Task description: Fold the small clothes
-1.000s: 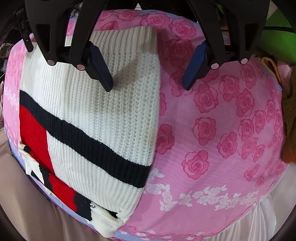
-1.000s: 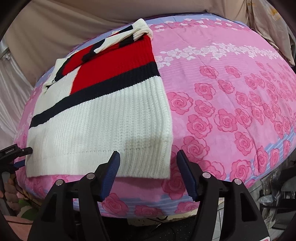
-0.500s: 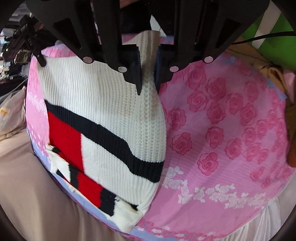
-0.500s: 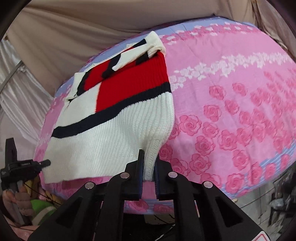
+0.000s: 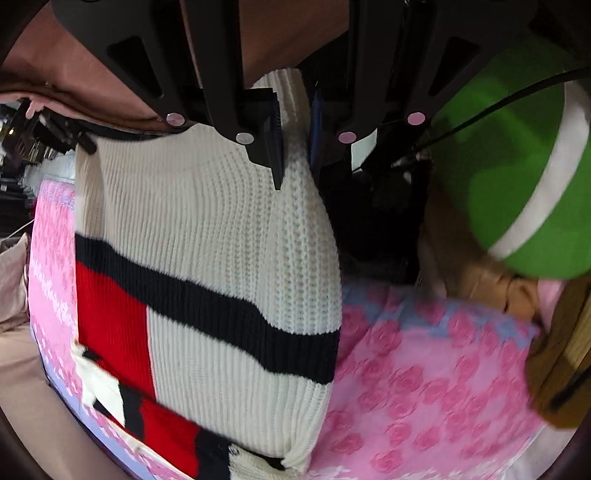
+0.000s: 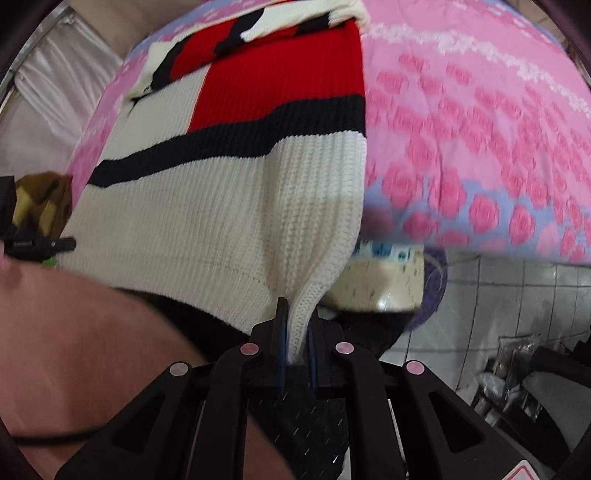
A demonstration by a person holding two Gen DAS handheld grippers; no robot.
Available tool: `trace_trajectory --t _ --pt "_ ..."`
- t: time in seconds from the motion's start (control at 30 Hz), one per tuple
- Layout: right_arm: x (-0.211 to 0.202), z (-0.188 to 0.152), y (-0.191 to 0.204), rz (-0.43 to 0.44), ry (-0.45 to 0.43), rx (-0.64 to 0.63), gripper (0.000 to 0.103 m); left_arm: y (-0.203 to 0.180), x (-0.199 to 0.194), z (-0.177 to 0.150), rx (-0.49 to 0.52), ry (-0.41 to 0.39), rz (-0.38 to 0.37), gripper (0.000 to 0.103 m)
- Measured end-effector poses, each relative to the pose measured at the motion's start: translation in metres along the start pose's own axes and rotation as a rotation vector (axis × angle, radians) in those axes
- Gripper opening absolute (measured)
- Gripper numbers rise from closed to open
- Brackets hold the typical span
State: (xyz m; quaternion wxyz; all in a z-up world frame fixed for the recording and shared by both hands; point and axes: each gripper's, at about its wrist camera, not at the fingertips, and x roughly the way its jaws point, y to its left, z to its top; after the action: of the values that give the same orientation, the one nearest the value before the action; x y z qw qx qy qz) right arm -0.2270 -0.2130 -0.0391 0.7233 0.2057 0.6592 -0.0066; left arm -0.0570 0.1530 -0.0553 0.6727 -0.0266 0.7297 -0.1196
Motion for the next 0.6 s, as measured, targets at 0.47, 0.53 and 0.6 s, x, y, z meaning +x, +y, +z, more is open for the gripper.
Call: trace_trajectory --t 0.47,0.53,0.6 --pt "-0.061 0.292 -0.011 0.061 -0.703 0.069 0.008 -0.081 -0.079 0.262 0.022 -0.636 -0.081 0.012" --pt "-0.037 0.328 -0.010 0.011 -0.703 0.061 0.009 -0.093 -0.058 0.298 0.026 -0.638 -0.033 0.012" --pt "-0.010 0.354 -0.011 0.001 -0.665 0.071 0.010 -0.094 -0.038 0.327 0.024 -0.606 -0.016 0.014"
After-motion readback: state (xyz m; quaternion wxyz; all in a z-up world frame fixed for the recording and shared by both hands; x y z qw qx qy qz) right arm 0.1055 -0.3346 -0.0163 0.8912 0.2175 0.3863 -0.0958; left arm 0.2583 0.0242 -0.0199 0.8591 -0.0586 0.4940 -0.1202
